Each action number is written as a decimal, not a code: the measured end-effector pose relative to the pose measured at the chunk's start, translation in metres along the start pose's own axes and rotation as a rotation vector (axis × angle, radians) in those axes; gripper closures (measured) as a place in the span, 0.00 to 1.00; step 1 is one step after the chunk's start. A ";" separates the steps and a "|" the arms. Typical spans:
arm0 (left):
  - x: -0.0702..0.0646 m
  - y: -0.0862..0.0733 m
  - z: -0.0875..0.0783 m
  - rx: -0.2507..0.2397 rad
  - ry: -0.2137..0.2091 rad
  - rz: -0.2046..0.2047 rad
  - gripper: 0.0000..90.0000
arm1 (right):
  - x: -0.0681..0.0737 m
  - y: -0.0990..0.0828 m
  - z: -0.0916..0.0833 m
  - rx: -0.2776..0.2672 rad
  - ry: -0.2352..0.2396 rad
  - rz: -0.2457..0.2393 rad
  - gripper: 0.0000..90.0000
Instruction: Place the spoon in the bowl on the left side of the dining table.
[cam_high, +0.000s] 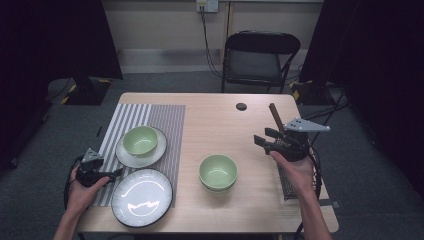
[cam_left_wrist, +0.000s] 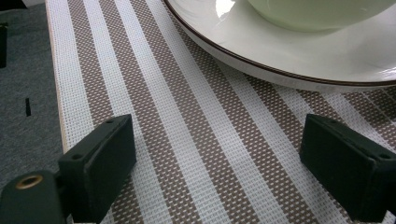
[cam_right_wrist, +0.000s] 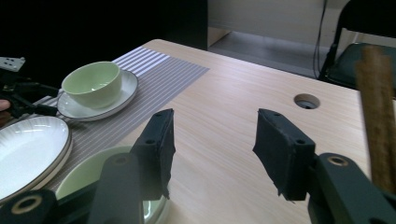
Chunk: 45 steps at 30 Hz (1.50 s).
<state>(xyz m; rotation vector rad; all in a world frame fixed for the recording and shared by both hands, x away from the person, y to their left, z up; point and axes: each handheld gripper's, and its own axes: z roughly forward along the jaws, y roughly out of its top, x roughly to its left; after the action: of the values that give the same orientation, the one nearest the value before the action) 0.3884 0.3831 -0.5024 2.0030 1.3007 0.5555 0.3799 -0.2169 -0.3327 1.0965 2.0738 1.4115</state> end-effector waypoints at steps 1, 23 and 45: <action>0.000 0.000 0.000 0.001 0.000 0.001 0.11 | -0.002 -0.001 -0.002 -0.003 -0.002 -0.001 0.55; 0.000 0.000 0.000 0.000 0.000 0.001 0.11 | -0.031 -0.036 -0.036 0.053 -0.082 0.058 0.58; 0.000 0.000 0.000 0.000 0.001 0.001 0.11 | -0.035 -0.049 -0.042 0.139 -0.095 0.048 0.73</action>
<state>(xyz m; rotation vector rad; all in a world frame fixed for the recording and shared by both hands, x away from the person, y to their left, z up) 0.3883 0.3831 -0.5024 2.0040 1.3003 0.5563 0.3536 -0.2786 -0.3635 1.2516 2.1159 1.2271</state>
